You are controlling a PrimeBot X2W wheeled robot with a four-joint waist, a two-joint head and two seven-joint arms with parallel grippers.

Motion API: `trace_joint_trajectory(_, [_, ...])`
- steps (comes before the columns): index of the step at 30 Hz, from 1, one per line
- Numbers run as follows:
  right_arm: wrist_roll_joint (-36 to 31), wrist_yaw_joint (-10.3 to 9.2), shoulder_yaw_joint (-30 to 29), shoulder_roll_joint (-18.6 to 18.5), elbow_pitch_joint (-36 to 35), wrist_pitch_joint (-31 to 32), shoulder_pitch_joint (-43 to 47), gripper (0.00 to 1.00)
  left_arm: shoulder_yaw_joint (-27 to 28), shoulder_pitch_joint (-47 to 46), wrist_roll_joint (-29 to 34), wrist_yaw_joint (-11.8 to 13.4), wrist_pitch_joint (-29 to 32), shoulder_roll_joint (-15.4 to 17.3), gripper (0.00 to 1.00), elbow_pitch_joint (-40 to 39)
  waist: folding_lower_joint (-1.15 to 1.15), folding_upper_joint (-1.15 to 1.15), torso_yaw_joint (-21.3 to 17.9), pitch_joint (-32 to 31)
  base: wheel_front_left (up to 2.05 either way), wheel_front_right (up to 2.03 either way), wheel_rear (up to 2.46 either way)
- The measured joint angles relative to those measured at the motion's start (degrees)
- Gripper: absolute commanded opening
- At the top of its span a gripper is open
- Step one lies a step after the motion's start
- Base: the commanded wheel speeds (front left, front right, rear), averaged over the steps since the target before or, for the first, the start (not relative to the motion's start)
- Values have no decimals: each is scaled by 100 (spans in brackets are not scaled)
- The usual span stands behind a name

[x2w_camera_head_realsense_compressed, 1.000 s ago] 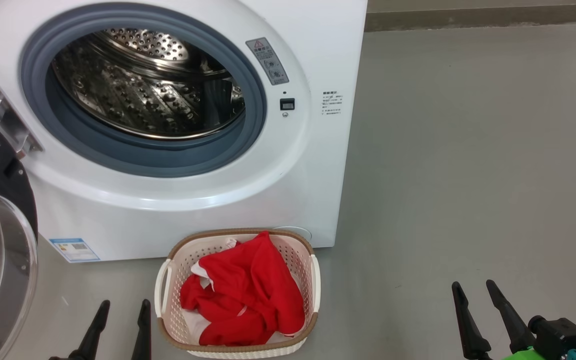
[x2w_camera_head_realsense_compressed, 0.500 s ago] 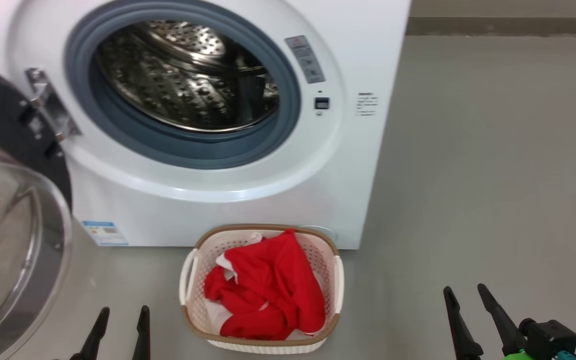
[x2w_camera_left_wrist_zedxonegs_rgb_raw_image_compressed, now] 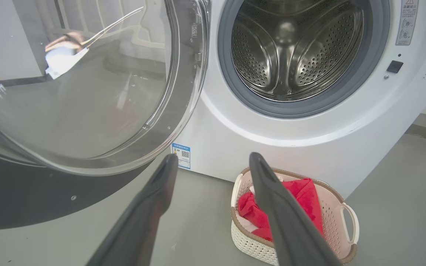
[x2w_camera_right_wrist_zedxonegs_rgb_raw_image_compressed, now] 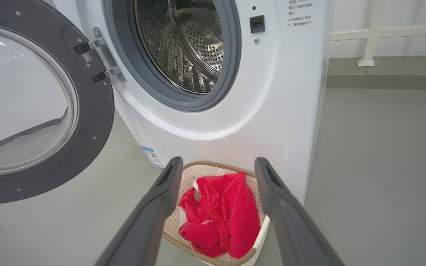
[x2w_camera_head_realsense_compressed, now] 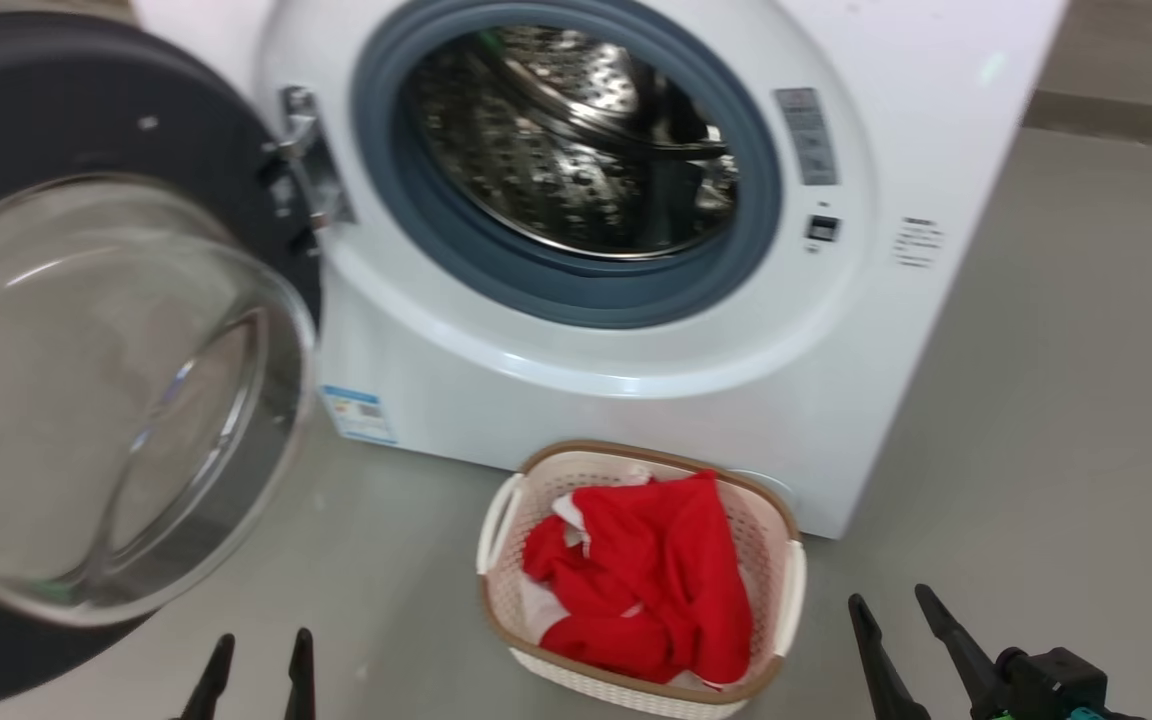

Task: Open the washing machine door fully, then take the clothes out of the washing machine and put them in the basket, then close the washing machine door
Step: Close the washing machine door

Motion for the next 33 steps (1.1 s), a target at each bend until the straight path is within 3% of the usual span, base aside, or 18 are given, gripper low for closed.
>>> trace_joint_trajectory(14, [55, 0, 548, -16, 225, 0, -337, 100, -199, 225, -308, 314, 0, 3, 100, -93, 0, 0, 1023, -164, 0, 0, 0])
trace_joint_trajectory(25, [148, 0, 772, -99, 364, 0, -471, 100, -263, 362, -516, 456, 0, 3, 100, -348, 0, 0, 1133, -213, 0, 0, 0])
trace_joint_trajectory(27, [148, 0, 770, -99, 364, 0, -471, 100, -224, 362, -608, 454, 0, 2, 43, -431, 0, 0, 1122, -224, 0, 0, 0])
trace_joint_trajectory(28, [148, 0, 761, -100, 364, 0, -470, 100, -181, 361, -665, 447, 0, 1, 24, -477, 0, 0, 1116, -229, 0, 0, 0])
trace_joint_trajectory(29, [148, 0, 747, -100, 363, 0, -469, 100, -111, 361, -683, 441, 0, 0, 11, -548, 0, 0, 1110, -233, 0, 0, 0])
trace_joint_trajectory(30, [148, 0, 725, -99, 359, 0, -466, 100, -20, 358, -683, 411, 0, 1, 0, -644, 0, 0, 1105, -234, 0, 0, 0])
trace_joint_trajectory(33, [148, 0, 646, -99, 337, 0, -450, 100, 305, 279, -598, 269, 0, 2, 0, -1014, 0, 0, 1097, -223, 0, 0, 0])
